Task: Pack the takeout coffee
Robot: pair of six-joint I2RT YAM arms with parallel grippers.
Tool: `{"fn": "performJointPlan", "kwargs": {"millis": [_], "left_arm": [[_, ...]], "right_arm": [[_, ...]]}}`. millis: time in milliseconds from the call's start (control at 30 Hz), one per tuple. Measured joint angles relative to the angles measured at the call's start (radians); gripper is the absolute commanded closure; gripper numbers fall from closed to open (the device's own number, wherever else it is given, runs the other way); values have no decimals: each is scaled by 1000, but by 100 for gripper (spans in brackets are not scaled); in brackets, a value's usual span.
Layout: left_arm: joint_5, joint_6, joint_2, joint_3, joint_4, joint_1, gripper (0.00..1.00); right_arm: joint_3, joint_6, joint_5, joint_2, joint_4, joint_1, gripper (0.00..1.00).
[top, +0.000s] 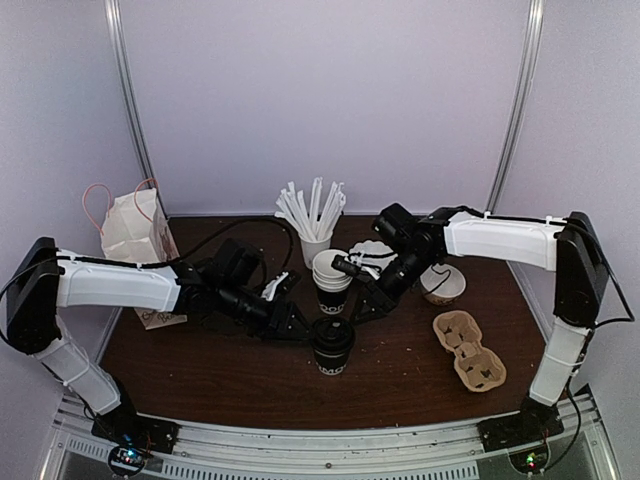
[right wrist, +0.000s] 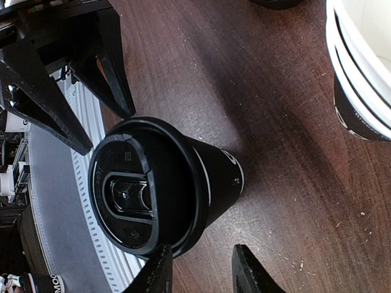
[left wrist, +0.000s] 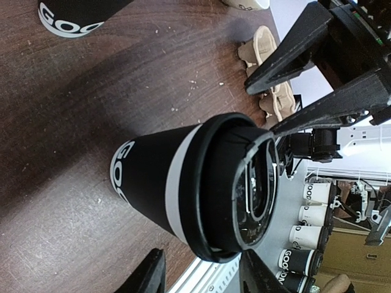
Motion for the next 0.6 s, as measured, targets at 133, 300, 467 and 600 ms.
{"fn": "performJointPlan", "kwargs": {"millis": [133, 300, 467, 600], "left_arm": [[-10, -2, -1, 0, -5, 0, 57], [-10, -14, -1, -6, -2, 0, 59], [-14, -18, 0, -11, -3, 0, 60], [-20, -18, 0, -11, -5, 0, 60]], "right_arm": [[-2, 1, -3, 10, 0, -1, 62], [-3, 1, -3, 11, 0, -1, 62], [-8, 2, -18, 11, 0, -1, 60], [-8, 5, -26, 15, 0, -2, 60]]}}
